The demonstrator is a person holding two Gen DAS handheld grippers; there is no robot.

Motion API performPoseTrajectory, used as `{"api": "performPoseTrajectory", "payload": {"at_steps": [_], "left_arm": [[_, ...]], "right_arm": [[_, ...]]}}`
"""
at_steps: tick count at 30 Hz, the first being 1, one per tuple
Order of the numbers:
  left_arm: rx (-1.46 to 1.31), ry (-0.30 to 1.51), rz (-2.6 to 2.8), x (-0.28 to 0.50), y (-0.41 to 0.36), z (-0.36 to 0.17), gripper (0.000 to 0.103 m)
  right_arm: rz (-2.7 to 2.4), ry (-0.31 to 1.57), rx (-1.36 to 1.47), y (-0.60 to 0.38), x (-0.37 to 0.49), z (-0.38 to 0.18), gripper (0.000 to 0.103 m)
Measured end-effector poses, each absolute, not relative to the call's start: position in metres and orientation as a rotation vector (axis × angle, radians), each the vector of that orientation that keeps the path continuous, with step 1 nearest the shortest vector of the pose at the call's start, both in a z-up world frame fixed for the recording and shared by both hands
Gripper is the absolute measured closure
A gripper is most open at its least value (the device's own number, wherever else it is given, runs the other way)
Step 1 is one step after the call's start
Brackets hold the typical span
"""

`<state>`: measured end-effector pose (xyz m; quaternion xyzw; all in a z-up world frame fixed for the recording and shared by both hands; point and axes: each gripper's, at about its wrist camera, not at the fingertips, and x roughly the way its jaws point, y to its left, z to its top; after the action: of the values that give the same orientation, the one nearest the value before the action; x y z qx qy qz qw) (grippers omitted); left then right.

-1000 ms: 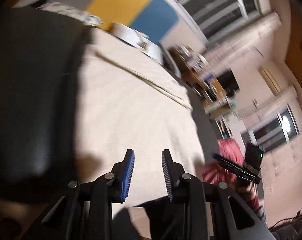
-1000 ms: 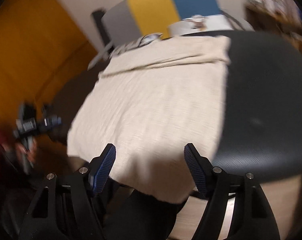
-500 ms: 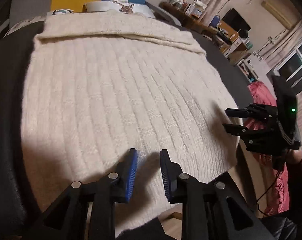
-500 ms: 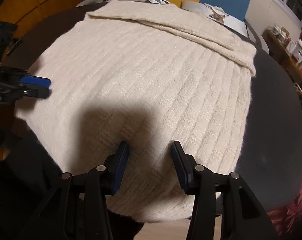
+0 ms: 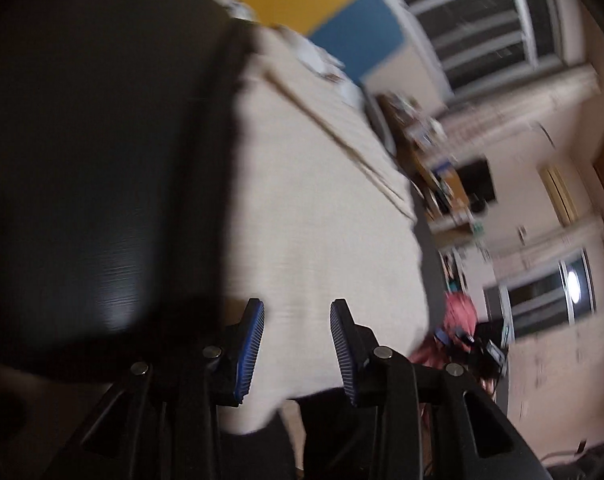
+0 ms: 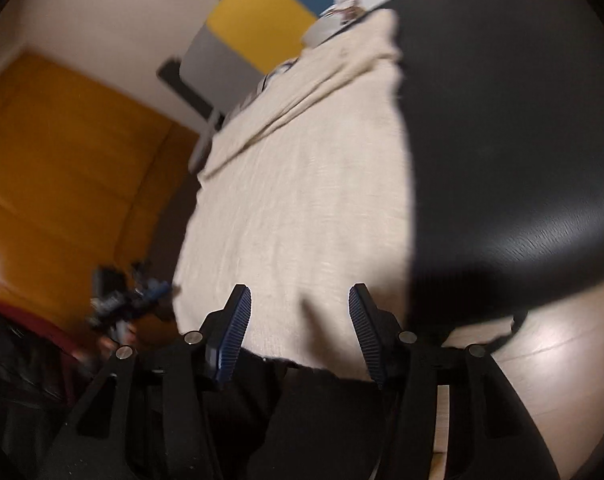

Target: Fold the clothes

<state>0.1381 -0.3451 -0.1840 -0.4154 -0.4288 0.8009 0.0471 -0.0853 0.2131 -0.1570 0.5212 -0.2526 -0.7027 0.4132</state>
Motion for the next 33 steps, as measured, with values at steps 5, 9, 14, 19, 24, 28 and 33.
{"api": "performPoseTrajectory", "payload": {"at_steps": [5,9,14,19,24,28,33], "left_arm": [[-1.251,-1.361,2.426,0.154,-0.354,-0.191,0.068],[-1.287,-1.308,2.427,0.151,-0.346,-0.193,0.068],[-1.271,-1.328,2.401,0.146,-0.349,-0.195,0.068],[-1.253,-1.322,2.386,0.140,-0.349,-0.197,0.068],[-1.247,-1.297,2.349,0.136,-0.346,-0.198,0.068],[-1.241,-1.293,2.329,0.135,-0.347,-0.200,0.068],[-1.238,-1.267,2.321,0.133,-0.344,-0.200,0.068]], "right_arm": [[-1.765,-0.779,1.282,0.224,-0.096,-0.178,0.048],[-1.739,-0.797,1.302,0.219,-0.100,-0.192,0.048],[-1.810,-0.884,1.262,0.237,-0.098,-0.190,0.048],[-1.741,-0.956,1.250,0.242,-0.101,-0.197,0.048],[-1.588,-0.950,1.264,0.214,-0.102,-0.207,0.048],[-1.483,-0.948,1.273,0.196,-0.102,-0.213,0.047],[-1.517,-0.856,1.307,0.188,-0.099,-0.203,0.046]]}}
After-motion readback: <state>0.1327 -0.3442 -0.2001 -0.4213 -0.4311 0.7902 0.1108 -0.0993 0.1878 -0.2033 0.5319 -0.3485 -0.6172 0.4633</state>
